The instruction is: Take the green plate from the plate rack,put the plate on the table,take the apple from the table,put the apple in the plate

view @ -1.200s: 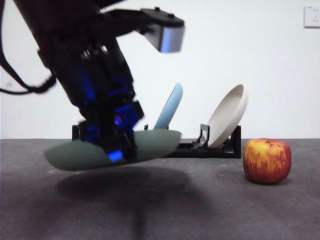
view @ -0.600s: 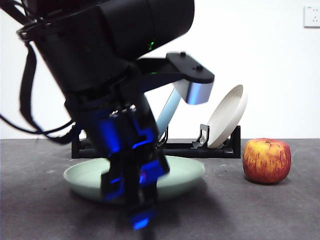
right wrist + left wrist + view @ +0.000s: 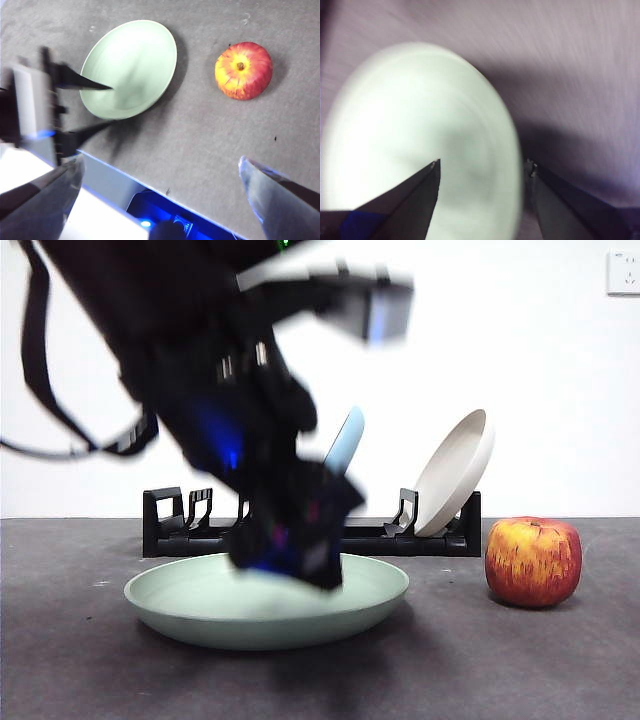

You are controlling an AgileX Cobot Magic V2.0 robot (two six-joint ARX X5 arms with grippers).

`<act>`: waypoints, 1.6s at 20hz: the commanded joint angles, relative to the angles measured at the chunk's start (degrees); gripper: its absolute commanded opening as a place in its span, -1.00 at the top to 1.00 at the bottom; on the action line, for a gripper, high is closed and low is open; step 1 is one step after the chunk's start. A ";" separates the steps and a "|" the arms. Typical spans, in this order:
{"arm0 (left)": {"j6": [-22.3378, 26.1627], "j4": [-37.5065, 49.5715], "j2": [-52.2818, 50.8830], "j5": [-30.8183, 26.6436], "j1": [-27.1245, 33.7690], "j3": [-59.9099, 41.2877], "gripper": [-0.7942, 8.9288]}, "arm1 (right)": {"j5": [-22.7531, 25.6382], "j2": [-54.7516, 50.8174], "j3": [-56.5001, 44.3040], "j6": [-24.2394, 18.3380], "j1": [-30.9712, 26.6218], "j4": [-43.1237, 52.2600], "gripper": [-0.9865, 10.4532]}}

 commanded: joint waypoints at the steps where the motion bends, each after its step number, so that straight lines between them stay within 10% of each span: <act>1: -4.26 -0.81 -5.57 0.07 -0.11 -0.46 0.24 | 0.15 1.75 0.13 0.37 0.15 2.91 -0.43; 19: -24.85 -16.94 -36.41 3.76 -0.20 3.28 0.24 | 24.00 38.77 0.13 0.39 12.52 35.93 -0.44; 32: -25.94 -17.68 -36.44 4.74 -0.24 3.28 0.26 | 24.17 51.34 0.13 1.95 13.22 39.69 -0.30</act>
